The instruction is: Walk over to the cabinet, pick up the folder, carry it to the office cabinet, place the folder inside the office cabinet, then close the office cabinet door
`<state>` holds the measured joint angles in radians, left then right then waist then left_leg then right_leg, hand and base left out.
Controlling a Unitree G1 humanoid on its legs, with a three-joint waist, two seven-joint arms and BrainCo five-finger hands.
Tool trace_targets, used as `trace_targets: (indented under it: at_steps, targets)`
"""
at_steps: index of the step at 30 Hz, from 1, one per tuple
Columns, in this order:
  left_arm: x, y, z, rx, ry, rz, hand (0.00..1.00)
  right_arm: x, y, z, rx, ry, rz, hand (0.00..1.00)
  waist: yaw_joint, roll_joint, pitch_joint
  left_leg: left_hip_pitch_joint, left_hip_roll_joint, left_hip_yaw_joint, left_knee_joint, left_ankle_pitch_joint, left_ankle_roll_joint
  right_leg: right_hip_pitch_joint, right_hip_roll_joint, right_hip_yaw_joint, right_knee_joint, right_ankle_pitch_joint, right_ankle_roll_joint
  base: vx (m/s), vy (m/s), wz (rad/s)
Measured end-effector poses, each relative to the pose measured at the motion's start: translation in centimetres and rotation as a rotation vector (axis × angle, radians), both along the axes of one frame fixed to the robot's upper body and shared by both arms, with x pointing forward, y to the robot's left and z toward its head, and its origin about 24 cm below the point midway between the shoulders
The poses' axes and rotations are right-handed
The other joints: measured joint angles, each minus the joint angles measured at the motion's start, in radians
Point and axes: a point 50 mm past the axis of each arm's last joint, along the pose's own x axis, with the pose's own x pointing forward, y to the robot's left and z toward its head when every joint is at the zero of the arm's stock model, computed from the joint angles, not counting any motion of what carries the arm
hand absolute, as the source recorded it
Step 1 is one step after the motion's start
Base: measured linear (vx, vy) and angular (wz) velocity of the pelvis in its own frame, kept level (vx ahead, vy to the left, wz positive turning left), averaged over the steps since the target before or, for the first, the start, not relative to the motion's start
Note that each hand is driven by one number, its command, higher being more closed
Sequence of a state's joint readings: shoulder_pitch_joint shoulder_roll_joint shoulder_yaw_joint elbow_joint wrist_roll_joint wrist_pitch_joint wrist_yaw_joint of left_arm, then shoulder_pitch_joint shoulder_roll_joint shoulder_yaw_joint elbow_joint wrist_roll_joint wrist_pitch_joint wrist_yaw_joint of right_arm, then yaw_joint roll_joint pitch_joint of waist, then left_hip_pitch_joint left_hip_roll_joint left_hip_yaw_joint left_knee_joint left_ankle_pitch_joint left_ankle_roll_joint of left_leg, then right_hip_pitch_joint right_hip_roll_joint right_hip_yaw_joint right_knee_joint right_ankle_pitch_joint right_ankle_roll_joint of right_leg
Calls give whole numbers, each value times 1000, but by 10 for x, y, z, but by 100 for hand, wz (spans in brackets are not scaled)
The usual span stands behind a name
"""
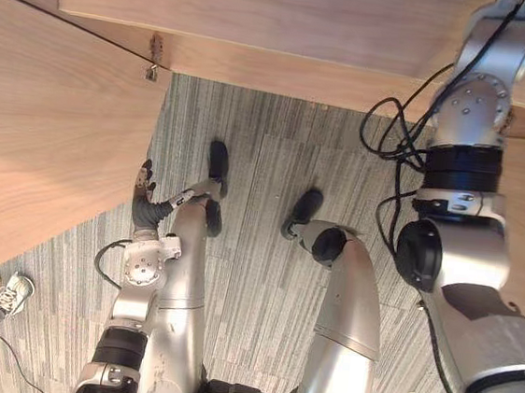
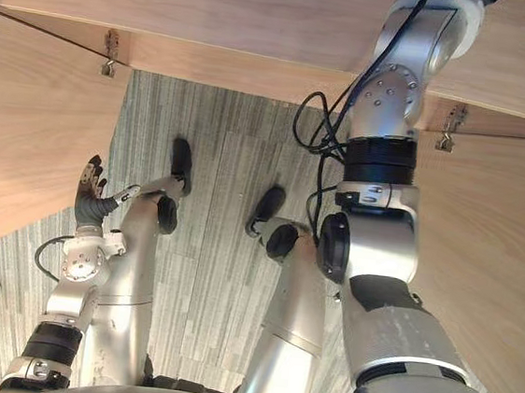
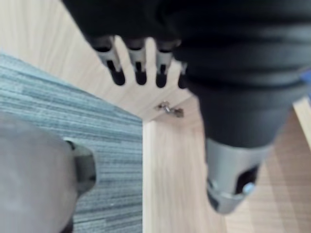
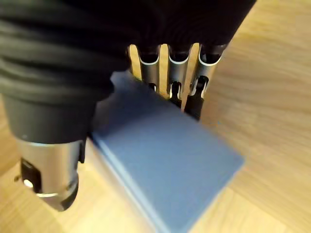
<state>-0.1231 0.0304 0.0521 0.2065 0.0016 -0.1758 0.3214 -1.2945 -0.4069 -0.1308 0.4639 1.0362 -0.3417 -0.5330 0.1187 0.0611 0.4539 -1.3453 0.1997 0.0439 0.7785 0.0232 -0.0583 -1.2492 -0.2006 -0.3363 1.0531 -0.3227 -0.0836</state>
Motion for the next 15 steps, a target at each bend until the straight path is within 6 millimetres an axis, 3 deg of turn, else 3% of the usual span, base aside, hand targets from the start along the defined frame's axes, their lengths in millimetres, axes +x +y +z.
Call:
trace_targets:
  at_steps: [7,15]
  targets:
    - [-1,-1,-2,3,13,-8,0,1,-4,6,-90,12,-30,0,-8,0,0,3,-1,-2,-29,19,2,6,5,-7,-28,19,0,-35,6,0]
    - [-7,5,-10,21,46,-1,0,1,-5,6,-147,11,-53,0,-16,-30,-15,25,7,0,-31,19,2,31,15,-7,-48,29,3,-39,-10,-4]
